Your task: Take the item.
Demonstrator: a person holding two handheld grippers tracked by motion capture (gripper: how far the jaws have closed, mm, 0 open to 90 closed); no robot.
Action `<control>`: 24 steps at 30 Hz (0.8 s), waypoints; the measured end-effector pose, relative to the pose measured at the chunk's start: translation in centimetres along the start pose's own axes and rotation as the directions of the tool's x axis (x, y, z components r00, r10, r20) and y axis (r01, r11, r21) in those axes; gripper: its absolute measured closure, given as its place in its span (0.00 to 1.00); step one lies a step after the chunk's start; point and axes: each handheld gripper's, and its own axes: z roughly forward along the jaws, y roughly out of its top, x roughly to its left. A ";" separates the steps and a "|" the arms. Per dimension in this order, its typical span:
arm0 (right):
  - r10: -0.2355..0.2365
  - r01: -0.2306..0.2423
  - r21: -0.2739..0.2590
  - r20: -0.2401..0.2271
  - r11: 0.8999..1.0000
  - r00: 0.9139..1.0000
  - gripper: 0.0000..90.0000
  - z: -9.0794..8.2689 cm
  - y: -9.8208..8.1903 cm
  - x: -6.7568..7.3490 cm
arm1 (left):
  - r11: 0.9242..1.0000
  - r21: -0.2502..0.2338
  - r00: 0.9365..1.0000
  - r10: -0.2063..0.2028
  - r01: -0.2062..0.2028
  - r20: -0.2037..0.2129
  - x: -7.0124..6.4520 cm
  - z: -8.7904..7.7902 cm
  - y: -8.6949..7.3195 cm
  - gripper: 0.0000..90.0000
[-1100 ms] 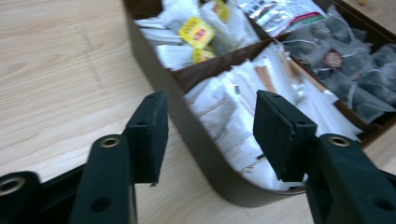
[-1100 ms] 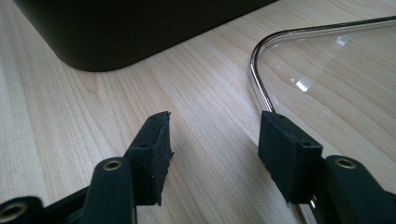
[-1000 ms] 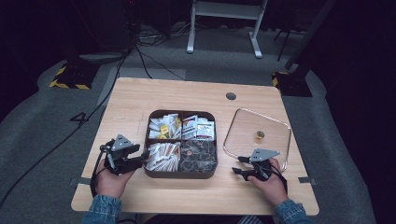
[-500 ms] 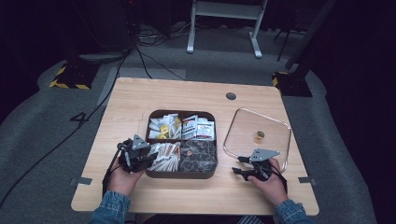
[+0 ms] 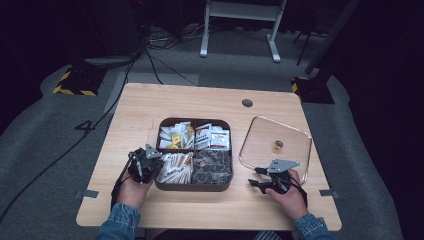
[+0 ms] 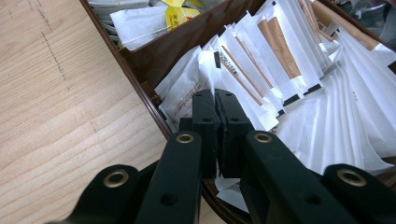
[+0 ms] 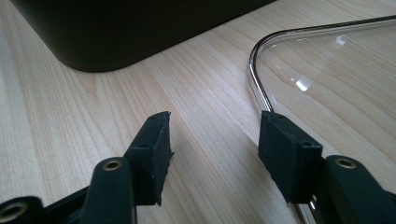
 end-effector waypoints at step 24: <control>0.000 0.000 0.000 0.000 1.000 1.000 0.49 0.0 0.0 0.0 | 0.967 -0.229 0.950 -0.035 0.110 0.310 1.0 -4.1 0.0 0.98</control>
